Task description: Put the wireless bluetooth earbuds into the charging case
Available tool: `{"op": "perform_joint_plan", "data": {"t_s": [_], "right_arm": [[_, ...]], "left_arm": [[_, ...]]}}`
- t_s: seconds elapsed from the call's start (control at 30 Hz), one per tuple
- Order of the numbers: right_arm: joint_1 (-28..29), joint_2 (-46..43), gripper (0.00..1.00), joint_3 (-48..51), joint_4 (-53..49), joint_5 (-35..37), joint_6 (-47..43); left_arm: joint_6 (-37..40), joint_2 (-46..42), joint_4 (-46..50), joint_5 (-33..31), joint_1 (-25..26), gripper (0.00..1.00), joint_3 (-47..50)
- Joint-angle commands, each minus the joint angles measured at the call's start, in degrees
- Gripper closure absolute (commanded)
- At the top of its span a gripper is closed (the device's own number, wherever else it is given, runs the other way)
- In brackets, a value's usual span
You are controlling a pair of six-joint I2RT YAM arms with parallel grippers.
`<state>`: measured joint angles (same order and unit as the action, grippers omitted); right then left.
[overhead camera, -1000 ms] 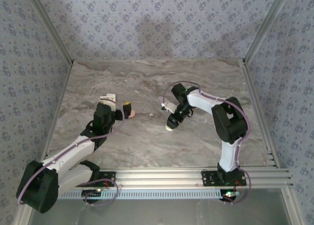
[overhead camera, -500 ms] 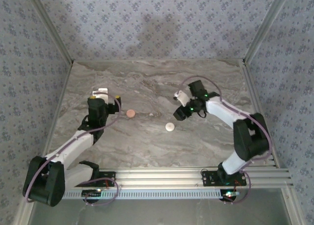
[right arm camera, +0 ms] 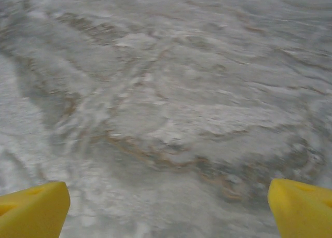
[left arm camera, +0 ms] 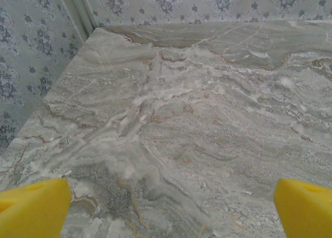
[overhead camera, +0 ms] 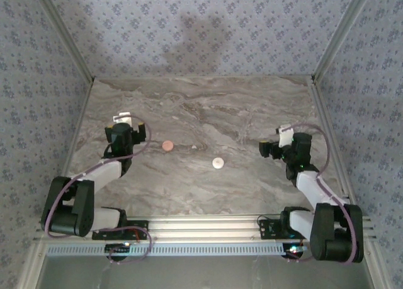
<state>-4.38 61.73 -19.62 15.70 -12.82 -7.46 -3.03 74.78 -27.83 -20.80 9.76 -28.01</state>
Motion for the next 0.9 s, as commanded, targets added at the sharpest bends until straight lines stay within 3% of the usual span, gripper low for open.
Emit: {"op": "perform_joint_plan", "data": {"t_s": [0.0, 0.2, 0.3, 0.37, 0.43, 0.63, 0.7, 0.87], "right_arm": [[-2.95, -0.37, 0.00, 4.82, 12.51, 3.61, 3.48], [-3.96, 2.00, 0.00, 6.37, 20.24, 3.55, 3.09], [-3.64, 5.43, 0.00, 5.60, 23.78, 3.48, 2.64], [-3.62, 8.57, 0.00, 4.70, 26.71, 3.60, 2.80], [-3.30, 9.90, 0.00, 2.17, 22.97, 3.64, 2.14], [-1.17, 9.41, 0.00, 2.81, 23.71, 5.39, 1.37], [-0.46, 10.55, 0.00, 3.35, 26.75, 4.41, 2.96], [3.26, 18.39, 0.00, 1.45, 32.34, 7.32, 2.28]], "left_arm": [[0.36, -0.66, -3.88, 0.64, -1.20, 0.00, -0.15], [0.39, -4.17, -3.00, 0.09, -1.67, 0.00, 2.96], [-0.10, -2.85, -7.70, -1.02, -2.33, 0.00, 6.51], [0.16, 0.55, -14.13, -0.19, -3.14, 0.00, 8.61], [1.97, 1.90, -12.31, 0.71, -3.31, 0.00, 6.49], [1.79, 14.29, -30.28, 1.84, -5.86, 0.01, 8.90], [0.41, 12.89, -21.44, 3.37, -6.57, 0.00, 5.83], [-1.19, 13.30, -22.64, 5.82, -9.15, 0.00, 6.08]]}}
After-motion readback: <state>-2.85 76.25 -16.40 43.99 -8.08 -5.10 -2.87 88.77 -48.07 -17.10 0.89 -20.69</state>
